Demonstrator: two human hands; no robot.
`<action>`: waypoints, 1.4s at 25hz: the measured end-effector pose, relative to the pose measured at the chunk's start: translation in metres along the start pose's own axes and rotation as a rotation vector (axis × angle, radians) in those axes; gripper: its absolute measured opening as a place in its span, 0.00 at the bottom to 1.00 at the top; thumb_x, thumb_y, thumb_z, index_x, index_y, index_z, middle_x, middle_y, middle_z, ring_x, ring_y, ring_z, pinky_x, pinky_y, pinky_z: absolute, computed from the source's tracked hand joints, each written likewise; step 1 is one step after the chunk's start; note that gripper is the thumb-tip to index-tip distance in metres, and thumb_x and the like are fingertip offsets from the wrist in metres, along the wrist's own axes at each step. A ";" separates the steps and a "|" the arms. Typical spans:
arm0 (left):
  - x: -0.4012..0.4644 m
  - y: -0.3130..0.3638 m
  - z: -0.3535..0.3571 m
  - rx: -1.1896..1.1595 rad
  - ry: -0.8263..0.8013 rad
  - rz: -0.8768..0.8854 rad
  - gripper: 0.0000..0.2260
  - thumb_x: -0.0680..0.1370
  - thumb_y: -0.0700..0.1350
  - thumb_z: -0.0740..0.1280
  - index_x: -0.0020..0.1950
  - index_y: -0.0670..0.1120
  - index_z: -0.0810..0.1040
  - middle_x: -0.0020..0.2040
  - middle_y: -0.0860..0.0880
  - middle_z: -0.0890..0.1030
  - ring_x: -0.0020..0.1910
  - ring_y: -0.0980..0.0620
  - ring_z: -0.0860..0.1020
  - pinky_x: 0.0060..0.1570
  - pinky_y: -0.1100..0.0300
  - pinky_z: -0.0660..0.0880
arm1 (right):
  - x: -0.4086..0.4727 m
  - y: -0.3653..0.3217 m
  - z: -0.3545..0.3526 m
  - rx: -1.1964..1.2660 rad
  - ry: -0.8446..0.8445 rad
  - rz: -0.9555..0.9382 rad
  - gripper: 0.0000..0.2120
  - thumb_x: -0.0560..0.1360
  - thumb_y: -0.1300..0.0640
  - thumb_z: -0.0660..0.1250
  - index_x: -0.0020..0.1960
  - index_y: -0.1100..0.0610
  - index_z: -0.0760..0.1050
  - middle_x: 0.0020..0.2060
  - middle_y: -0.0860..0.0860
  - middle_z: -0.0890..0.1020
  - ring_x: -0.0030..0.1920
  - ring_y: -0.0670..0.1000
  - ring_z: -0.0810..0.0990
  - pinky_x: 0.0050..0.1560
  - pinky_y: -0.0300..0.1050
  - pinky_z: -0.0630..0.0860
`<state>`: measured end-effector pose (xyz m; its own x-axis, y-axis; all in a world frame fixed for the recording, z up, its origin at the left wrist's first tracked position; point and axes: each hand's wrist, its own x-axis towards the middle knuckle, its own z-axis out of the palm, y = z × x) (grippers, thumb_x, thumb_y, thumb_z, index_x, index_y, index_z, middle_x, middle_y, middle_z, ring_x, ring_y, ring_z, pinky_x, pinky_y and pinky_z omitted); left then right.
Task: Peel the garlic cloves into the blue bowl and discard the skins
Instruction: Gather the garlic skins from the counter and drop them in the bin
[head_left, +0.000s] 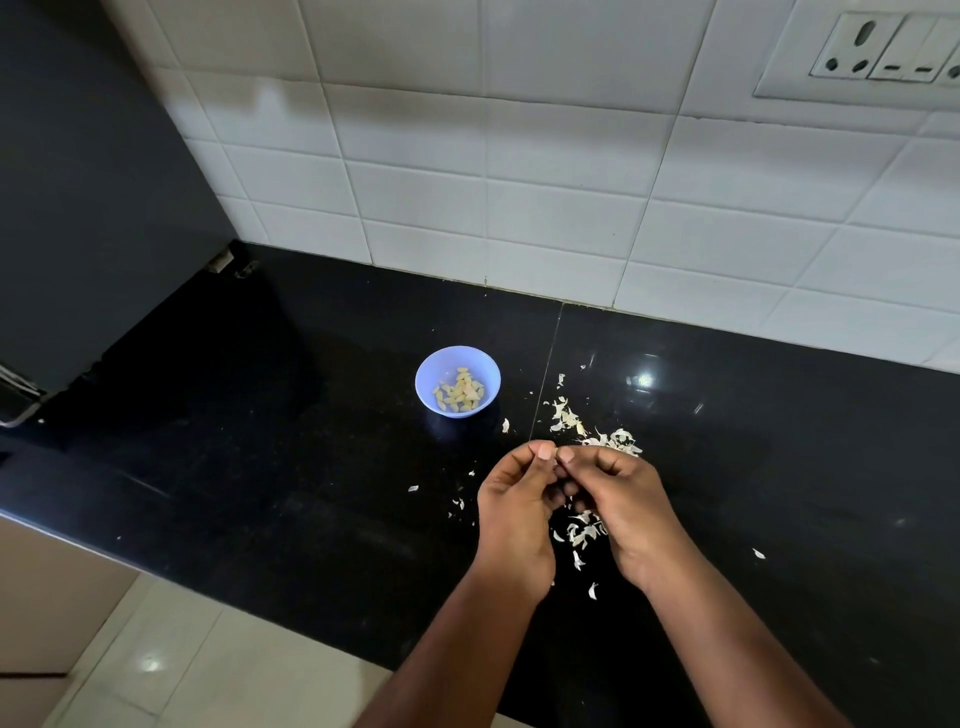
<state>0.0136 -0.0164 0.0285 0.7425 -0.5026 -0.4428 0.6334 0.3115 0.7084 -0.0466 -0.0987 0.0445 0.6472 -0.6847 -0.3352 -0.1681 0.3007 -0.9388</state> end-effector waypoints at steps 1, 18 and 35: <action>0.002 0.000 0.002 -0.044 0.003 -0.038 0.06 0.83 0.36 0.67 0.49 0.41 0.82 0.40 0.44 0.82 0.37 0.52 0.79 0.41 0.59 0.79 | -0.001 0.003 0.002 0.055 0.026 -0.021 0.05 0.79 0.62 0.72 0.47 0.61 0.86 0.38 0.55 0.86 0.39 0.50 0.81 0.42 0.42 0.78; 0.001 0.012 -0.005 0.484 0.077 0.107 0.08 0.81 0.44 0.73 0.59 0.53 0.81 0.47 0.47 0.81 0.44 0.52 0.82 0.34 0.53 0.83 | -0.001 0.007 -0.015 0.227 0.071 -0.020 0.08 0.73 0.64 0.77 0.52 0.59 0.87 0.39 0.55 0.84 0.36 0.46 0.80 0.38 0.43 0.74; -0.005 0.016 0.007 0.640 -0.068 0.069 0.18 0.87 0.56 0.59 0.46 0.45 0.77 0.34 0.53 0.76 0.35 0.56 0.77 0.33 0.53 0.82 | -0.006 0.011 -0.003 -0.026 -0.057 -0.094 0.13 0.85 0.55 0.64 0.48 0.61 0.80 0.35 0.55 0.80 0.38 0.52 0.76 0.38 0.50 0.75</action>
<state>0.0185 -0.0149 0.0456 0.7481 -0.5549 -0.3639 0.3143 -0.1868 0.9308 -0.0543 -0.0932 0.0360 0.7023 -0.6700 -0.2408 -0.1232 0.2188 -0.9680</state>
